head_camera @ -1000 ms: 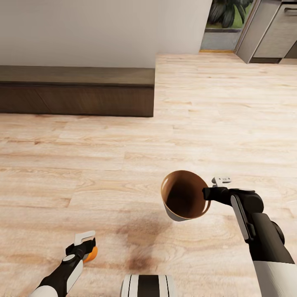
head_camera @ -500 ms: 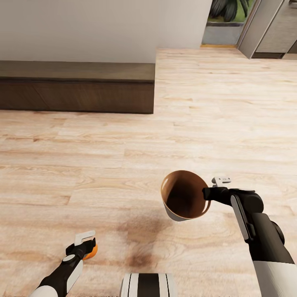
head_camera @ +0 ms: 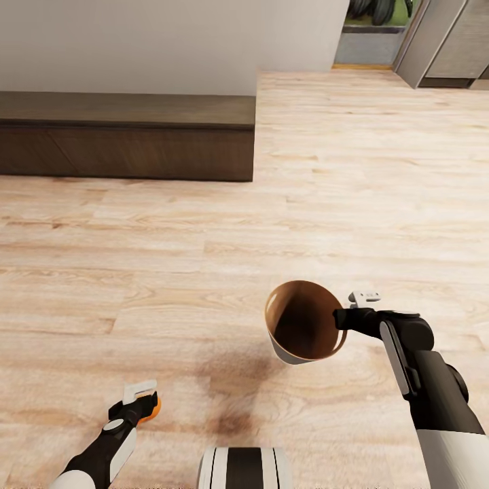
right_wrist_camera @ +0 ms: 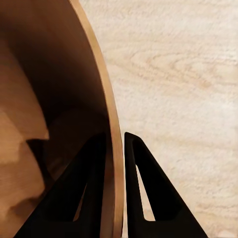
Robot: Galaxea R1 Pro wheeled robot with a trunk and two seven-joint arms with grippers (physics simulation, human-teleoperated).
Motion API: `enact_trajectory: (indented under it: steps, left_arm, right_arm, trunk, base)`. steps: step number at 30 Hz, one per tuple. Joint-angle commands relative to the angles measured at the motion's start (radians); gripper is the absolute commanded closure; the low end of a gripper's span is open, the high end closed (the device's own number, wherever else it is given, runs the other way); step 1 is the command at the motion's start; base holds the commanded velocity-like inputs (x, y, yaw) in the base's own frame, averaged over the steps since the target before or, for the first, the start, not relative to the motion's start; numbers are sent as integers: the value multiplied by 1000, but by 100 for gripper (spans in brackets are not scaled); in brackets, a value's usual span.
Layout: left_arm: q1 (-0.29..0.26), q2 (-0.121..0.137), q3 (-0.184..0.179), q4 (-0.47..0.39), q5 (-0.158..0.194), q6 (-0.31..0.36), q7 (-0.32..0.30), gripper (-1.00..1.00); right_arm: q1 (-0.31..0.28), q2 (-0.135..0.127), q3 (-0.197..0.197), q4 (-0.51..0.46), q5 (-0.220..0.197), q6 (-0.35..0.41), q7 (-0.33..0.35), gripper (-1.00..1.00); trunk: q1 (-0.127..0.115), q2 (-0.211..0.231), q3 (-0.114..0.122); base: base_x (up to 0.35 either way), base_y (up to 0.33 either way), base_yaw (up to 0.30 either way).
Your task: Put the three can of soda from the living room inside the tash can in the kitchen.
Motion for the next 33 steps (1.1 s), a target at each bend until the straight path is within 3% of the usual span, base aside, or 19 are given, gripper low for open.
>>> enact_trajectory:
  steps: [1,18,33]
  left_arm:
    - [0,0,0,0,0,0,0,-100]
    - [0,0,0,1,0,0,0,-100]
    - [0,0,0,1,0,0,0,-100]
  right_arm:
    - [0,0,0,0,-22,3,6,100]
    - [0,0,0,0,-22,3,6,100]
    - [0,0,0,0,-22,2,6,100]
  trunk:
    - [0,0,-2]
    - [0,0,-29]
    - [0,0,-35]
  base:
    - [0,0,0]
    - [0,0,0]
    - [0,0,0]
